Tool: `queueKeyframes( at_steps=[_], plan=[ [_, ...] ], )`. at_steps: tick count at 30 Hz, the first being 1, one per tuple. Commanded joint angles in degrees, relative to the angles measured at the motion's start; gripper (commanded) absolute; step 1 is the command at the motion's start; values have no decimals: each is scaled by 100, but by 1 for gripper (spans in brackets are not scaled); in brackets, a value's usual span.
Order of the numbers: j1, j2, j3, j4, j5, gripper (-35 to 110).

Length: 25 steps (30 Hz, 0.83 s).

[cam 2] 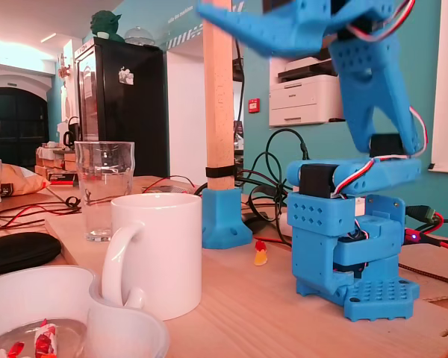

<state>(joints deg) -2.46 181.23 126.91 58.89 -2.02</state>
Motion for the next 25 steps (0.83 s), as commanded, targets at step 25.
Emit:
queueKeyframes(
  at_steps=[25],
  plan=[
    [-185, 905, 2294, -1846, -97, 32]
  ],
)
